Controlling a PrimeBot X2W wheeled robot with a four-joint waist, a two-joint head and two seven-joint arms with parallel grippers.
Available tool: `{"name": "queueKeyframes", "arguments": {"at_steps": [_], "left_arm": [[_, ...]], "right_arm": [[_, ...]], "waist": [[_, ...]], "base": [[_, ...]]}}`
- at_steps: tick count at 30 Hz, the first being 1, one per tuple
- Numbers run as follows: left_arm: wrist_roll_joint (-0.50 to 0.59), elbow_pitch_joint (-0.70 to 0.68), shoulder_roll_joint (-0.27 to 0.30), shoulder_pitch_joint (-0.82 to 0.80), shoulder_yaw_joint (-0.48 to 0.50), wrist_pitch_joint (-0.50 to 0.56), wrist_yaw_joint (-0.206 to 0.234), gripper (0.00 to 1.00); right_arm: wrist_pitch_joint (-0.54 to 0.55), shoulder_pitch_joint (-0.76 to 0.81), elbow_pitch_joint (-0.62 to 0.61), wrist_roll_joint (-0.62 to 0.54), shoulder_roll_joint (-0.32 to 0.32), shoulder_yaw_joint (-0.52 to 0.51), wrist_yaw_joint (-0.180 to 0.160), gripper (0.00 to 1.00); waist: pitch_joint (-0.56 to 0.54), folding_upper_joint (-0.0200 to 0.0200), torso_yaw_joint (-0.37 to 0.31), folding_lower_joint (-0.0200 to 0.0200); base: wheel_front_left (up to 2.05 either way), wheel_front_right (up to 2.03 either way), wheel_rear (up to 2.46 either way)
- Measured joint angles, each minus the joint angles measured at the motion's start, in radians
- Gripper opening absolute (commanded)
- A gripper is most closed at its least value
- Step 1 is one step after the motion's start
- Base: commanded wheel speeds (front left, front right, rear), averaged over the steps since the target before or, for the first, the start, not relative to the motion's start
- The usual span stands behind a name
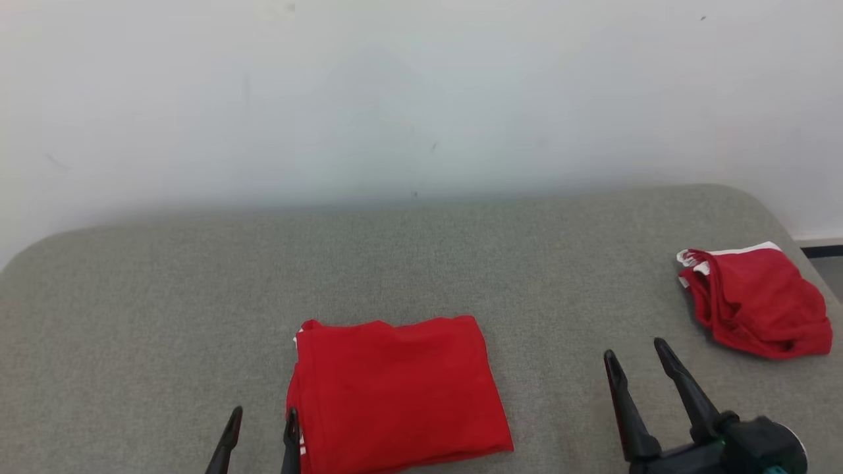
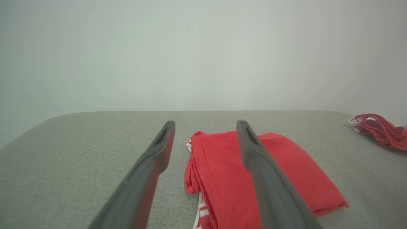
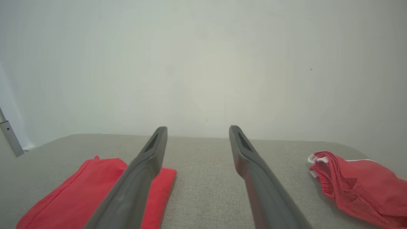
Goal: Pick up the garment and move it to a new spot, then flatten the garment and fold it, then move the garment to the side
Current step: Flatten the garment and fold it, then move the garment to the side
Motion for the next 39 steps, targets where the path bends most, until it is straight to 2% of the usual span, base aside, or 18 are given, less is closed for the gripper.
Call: {"name": "queueKeyframes", "arguments": {"at_steps": [6, 15, 27, 39], "left_arm": [[0.058, -0.009, -0.023, 0.061, 0.033, 0.000, -0.061, 1.00], [0.105, -0.019, -0.068, 0.119, 0.117, 0.000, -0.104, 1.00], [0.143, -0.008, -0.097, 0.131, 0.158, 0.000, -0.146, 1.00], [0.163, -0.006, -0.103, 0.131, 0.170, 0.000, -0.161, 1.00]], "right_arm": [[0.000, 0.074, -0.031, -0.008, 0.000, -0.018, 0.000, 1.00], [0.000, 0.126, -0.035, -0.010, 0.010, -0.035, 0.000, 1.00], [0.000, 0.138, -0.021, -0.016, 0.020, -0.024, 0.000, 1.00], [0.000, 0.142, -0.016, -0.017, 0.037, -0.028, 0.000, 1.00]], "waist": [[-0.038, -0.0001, 0.003, -0.0001], [-0.071, 0.0000, 0.022, 0.0000], [-0.079, 0.0000, 0.034, 0.0000], [-0.080, 0.0001, 0.053, 0.0001]], "base": [[0.00, 0.00, 0.00], [0.00, 0.00, 0.00], [0.00, 0.00, 0.00], [0.00, 0.00, 0.00]]}}
